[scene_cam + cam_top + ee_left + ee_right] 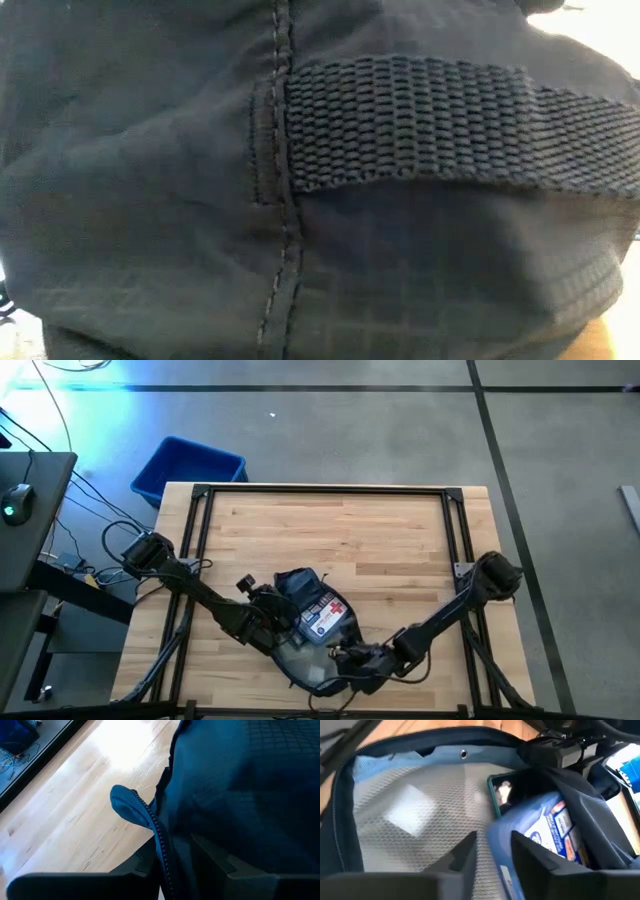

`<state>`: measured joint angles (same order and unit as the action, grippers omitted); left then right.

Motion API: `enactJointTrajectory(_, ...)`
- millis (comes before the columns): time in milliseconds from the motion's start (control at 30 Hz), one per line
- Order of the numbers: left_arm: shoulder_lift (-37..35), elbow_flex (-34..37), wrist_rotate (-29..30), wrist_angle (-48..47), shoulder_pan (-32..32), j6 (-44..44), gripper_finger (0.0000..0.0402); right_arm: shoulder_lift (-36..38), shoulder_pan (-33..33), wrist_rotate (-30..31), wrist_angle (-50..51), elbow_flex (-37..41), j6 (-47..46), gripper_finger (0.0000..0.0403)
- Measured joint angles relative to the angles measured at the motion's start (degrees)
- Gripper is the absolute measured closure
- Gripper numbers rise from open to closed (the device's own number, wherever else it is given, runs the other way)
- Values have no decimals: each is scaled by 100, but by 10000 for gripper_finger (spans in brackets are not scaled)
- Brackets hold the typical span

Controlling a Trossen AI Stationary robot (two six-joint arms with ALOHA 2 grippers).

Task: Unpack backpack
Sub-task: Remove the blue medicine kit from the black backpack

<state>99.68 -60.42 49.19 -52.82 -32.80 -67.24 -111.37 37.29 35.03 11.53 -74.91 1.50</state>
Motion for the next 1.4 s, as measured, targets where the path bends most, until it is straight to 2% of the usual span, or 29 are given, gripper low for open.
enactJointTrajectory(100,0,0,-6,17,0,-2,326,-171,30,91,-70,2,551,202)
enactJointTrajectory(233,0,0,-22,77,2,-2,326,-506,55,1140,-604,2,1234,136)
enactJointTrajectory(333,0,-1,-22,168,2,0,326,-712,5,1222,-957,-1,1409,109)
enactJointTrajectory(467,0,0,-22,223,2,0,326,-930,-98,1280,-1056,-2,1363,99)
enactJointTrajectory(600,0,0,-30,467,2,210,326,-990,-241,1866,-1033,-2,1129,102)
enactJointTrajectory(667,0,-1,-104,663,5,405,326,-990,-331,1936,-1032,-2,992,106)
enactJointTrajectory(867,-7,-2,-332,992,70,782,326,-990,-551,1559,-1008,0,900,123)
enactJointTrajectory(1167,-7,7,-421,861,72,783,326,-981,-870,1480,-966,0,1245,152)
enactJointTrajectory(1267,-7,7,-471,807,70,754,326,-981,-907,1749,-968,2,1232,180)
enactJointTrajectory(1400,-26,-7,-497,458,23,462,326,-981,-926,2182,-956,2,983,254)
